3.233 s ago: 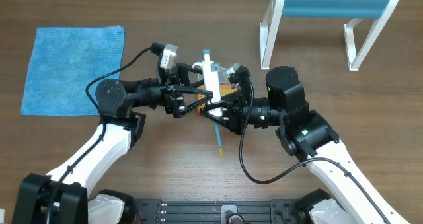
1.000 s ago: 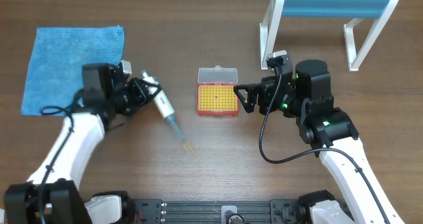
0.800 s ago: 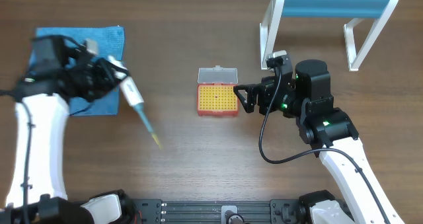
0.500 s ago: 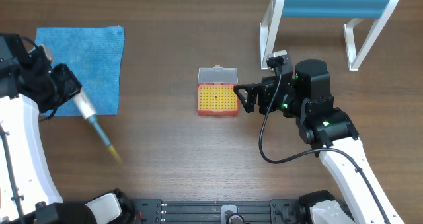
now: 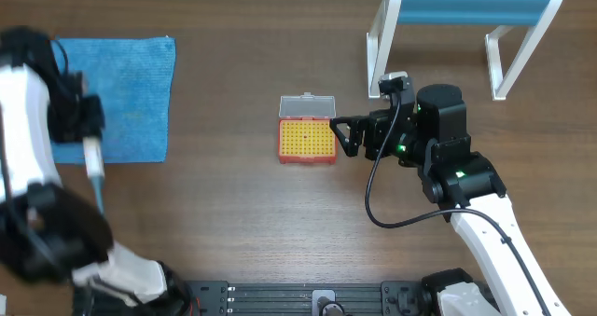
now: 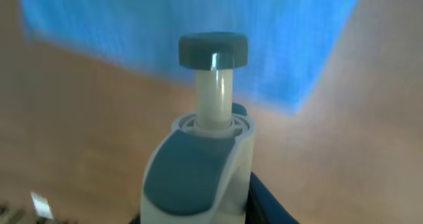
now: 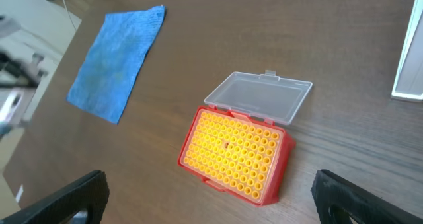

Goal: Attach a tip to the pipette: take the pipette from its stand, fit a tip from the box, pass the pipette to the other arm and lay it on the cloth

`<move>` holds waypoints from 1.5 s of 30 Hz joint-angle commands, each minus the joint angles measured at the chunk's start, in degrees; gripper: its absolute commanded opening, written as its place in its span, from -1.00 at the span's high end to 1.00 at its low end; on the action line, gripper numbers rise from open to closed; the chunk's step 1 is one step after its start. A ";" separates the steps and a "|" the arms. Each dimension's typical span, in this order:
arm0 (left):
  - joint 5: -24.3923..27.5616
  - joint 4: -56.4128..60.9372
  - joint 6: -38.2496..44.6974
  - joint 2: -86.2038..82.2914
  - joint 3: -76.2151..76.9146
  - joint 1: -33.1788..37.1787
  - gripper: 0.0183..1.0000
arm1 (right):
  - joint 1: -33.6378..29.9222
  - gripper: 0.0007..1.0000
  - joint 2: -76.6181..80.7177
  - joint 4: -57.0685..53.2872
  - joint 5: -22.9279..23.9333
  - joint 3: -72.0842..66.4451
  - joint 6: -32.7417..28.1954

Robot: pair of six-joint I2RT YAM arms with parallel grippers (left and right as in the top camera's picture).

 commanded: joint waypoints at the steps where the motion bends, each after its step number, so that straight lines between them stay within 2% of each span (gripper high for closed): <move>1: 1.20 -8.63 3.63 20.74 35.91 0.04 0.98 | 0.11 -1.00 -0.31 0.02 0.68 0.76 2.69; 4: 0.83 -12.98 4.52 33.77 57.61 0.02 0.98 | 0.11 -0.99 -0.31 0.00 0.68 0.76 2.71; 6: 1.57 -13.92 5.31 38.73 63.87 -0.09 0.98 | 0.11 -0.99 -0.31 0.02 0.68 0.76 3.13; 15: 0.37 -5.60 13.70 44.22 61.96 -0.33 0.98 | 1.84 -0.99 -0.31 0.02 0.68 0.76 4.17; 20: 5.53 -0.72 15.23 44.30 59.41 -0.44 0.98 | 3.98 -0.99 -0.31 0.04 0.68 0.76 4.68; 29: 6.29 5.49 15.58 44.30 48.96 -3.74 0.98 | 3.96 -0.99 -0.31 2.34 0.72 0.76 6.14; 32: 5.33 7.04 15.52 44.30 48.41 -4.66 0.98 | 3.96 -0.99 -0.31 2.97 0.72 0.76 6.14; 37: 0.09 7.67 12.55 44.46 48.41 -4.57 0.98 | 3.96 -0.99 -0.31 3.13 0.72 0.76 6.14; 45: 1.05 6.29 11.74 46.97 48.41 -3.08 0.98 | 3.96 -0.99 -0.31 3.13 0.72 0.76 7.26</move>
